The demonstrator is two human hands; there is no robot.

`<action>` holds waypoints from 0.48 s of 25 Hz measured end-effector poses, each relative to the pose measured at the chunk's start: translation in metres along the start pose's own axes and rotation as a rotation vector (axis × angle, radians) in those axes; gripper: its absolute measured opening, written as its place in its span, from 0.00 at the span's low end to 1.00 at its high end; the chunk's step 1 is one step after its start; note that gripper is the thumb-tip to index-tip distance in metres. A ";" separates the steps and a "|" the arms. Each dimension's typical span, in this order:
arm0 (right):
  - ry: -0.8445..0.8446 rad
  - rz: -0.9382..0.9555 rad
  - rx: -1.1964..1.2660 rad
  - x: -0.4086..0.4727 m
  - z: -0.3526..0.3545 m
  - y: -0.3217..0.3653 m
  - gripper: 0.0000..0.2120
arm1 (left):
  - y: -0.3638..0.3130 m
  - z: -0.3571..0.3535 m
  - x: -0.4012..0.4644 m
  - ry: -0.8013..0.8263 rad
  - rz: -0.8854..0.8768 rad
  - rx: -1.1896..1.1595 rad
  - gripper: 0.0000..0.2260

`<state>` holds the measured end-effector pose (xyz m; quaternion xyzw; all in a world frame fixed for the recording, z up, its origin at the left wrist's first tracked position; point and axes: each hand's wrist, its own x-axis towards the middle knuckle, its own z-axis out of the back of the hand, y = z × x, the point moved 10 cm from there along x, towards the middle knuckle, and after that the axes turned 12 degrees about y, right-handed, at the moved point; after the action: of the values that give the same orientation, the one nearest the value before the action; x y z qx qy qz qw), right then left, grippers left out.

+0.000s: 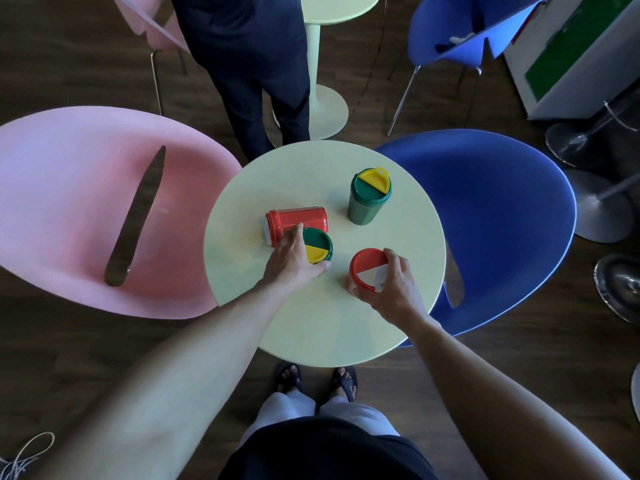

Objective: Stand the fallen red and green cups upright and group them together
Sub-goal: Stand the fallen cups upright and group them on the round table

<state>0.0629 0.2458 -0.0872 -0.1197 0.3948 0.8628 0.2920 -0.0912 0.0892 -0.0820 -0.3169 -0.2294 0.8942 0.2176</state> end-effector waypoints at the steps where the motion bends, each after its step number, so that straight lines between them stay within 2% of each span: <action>1: 0.005 -0.002 -0.001 0.000 0.000 0.000 0.47 | 0.001 0.000 -0.002 -0.023 0.001 -0.014 0.45; 5: 0.013 -0.009 -0.003 0.000 -0.002 0.001 0.47 | 0.010 0.010 -0.007 -0.051 0.035 -0.077 0.43; 8: -0.006 -0.016 0.011 0.002 0.002 0.001 0.47 | 0.008 0.011 -0.014 0.004 -0.014 -0.021 0.43; 12: -0.009 0.010 0.027 0.005 0.002 0.008 0.46 | 0.012 0.004 -0.027 0.001 -0.066 -0.072 0.42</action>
<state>0.0537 0.2453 -0.0831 -0.1099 0.4058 0.8593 0.2911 -0.0779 0.0644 -0.0727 -0.3172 -0.2718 0.8774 0.2357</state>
